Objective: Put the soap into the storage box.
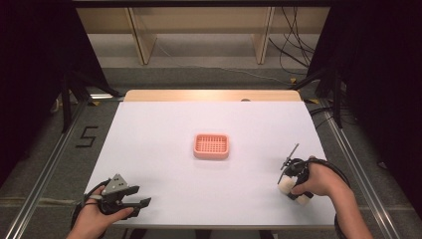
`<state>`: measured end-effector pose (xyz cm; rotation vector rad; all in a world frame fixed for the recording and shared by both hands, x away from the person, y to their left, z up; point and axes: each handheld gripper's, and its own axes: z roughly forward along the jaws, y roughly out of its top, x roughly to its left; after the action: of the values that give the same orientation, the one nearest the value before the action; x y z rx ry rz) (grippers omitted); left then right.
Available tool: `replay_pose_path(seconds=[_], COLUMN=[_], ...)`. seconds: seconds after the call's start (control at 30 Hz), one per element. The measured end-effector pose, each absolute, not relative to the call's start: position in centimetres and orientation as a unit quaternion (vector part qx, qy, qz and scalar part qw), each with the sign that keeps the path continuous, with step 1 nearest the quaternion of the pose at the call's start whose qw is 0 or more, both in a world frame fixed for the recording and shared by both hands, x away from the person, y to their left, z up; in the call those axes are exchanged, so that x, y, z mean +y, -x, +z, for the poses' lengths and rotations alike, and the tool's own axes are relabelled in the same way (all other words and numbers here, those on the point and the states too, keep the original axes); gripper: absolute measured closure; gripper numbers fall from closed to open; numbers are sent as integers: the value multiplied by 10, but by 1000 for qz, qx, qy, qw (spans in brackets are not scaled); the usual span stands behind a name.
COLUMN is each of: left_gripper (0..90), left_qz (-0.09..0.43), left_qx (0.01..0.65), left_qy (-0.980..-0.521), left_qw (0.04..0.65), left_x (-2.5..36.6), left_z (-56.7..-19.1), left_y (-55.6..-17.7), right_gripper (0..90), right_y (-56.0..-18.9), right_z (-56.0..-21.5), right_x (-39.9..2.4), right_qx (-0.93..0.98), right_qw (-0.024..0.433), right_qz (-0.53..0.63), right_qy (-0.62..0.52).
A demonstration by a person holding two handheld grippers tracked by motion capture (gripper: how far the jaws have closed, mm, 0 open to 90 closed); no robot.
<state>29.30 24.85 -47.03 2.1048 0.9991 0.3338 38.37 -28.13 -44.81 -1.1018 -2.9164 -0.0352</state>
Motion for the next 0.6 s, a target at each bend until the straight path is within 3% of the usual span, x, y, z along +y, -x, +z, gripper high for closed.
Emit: replay_pose_path(seconds=[0.6], left_gripper=[371], left_qz=[128], left_qx=[398], left_qy=[-822], left_qw=[385], left_x=[247], left_z=[-471], left_y=[-292], right_gripper=[506], right_y=[-382], right_z=[-431], right_x=[-280], right_qx=[-942], right_qw=[-1], right_qz=[-10], right_qy=[335])
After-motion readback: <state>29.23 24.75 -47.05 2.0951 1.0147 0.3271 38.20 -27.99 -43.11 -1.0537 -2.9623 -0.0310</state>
